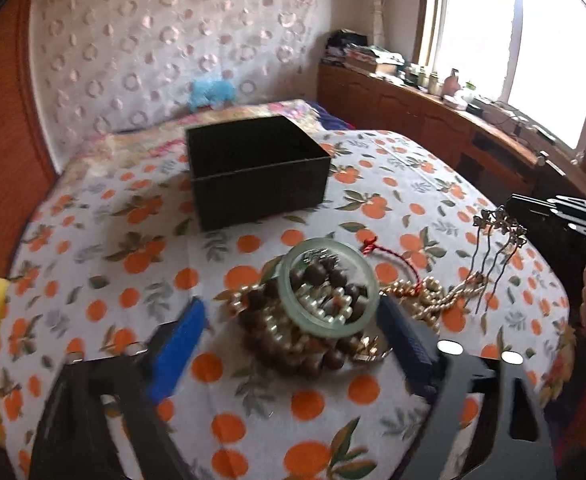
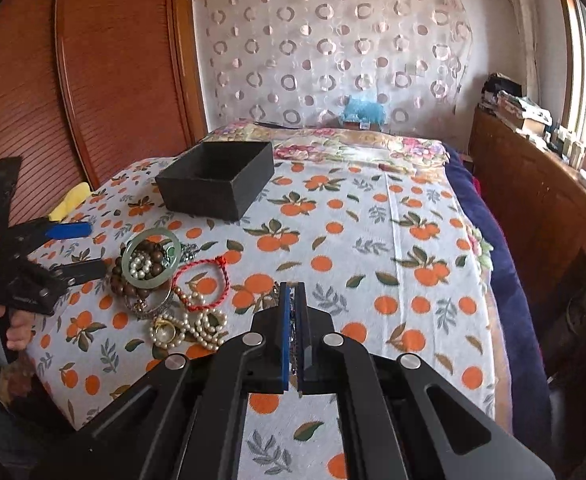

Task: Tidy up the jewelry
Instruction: 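Lift the silver hairpins with the right tool while the left tool grasps the green jade bangle, then carry the jade bangle into the black box and open the left tool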

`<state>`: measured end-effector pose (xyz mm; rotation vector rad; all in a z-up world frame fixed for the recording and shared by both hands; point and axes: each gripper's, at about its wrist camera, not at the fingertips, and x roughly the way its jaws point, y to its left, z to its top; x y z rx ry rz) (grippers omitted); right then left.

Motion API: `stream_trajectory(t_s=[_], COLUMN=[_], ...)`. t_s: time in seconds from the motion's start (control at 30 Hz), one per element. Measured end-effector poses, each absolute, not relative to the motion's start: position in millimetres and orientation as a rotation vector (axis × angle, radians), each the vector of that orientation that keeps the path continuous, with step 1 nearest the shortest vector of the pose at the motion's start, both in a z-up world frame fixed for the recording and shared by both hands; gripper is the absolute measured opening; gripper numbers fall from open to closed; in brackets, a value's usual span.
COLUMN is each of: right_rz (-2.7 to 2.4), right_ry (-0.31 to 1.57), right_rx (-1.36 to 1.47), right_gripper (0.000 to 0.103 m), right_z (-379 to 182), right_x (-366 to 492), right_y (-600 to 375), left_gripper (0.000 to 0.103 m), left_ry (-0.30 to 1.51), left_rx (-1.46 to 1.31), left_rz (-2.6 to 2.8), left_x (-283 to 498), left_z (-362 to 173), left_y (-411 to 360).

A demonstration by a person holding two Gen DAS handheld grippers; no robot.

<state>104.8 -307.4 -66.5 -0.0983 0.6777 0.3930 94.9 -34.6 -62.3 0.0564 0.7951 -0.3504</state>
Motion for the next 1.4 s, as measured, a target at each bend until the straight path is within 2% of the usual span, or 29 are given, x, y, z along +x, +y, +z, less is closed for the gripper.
stream_trajectory(t_s=[0.13,0.17,0.23,0.27,0.47,0.53,0.57,0.93,1.17,1.4], right_rz=[0.398,0.399,0.401,0.402,0.407,0.408,0.409,0.416,0.421,0.409], right_ry=[0.657,0.652,0.647,0.646,0.633,0.630,0.628,0.601,0.566,0.544], right_rx=[-0.128,-0.137,-0.148,-0.152,-0.178,-0.184,-0.186,-0.220,-0.232,-0.243], right_gripper=[0.003,0.003,0.003,0.003,0.003,0.003,0.003,0.003,0.003,0.003], right_z=[-61,-59,-57,-56,-48,-46,-44,-28,-8,11], right_x=[108,109,111,112,117,119,120,135,161,194], right_y=[-302,-301,-298,-297,-289,-286,-285,-271,-253,-235], left_gripper=[0.046,0.037,0.031,0.024,0.020,0.014,0.007,0.007,0.007,0.007], left_ry=[0.838,0.844,0.848,0.856,0.874,0.874,0.873,0.772,0.703,0.705], left_rx=[0.016,0.009,0.005,0.000,0.021,0.044,0.054,0.063,0.042,0.025], left_rz=[-0.379,-0.376,-0.372,-0.380,-0.400,-0.406,-0.409,-0.355,-0.302,-0.248], left_x=[115,117,122,125,135,136,136,135,166,204], left_z=[-68,-70,-71,-72,-73,-73,-73,-48,-22,-20], left_y=[-34,-34,-32,-31,-33,-36,-38,-31,-20,-10])
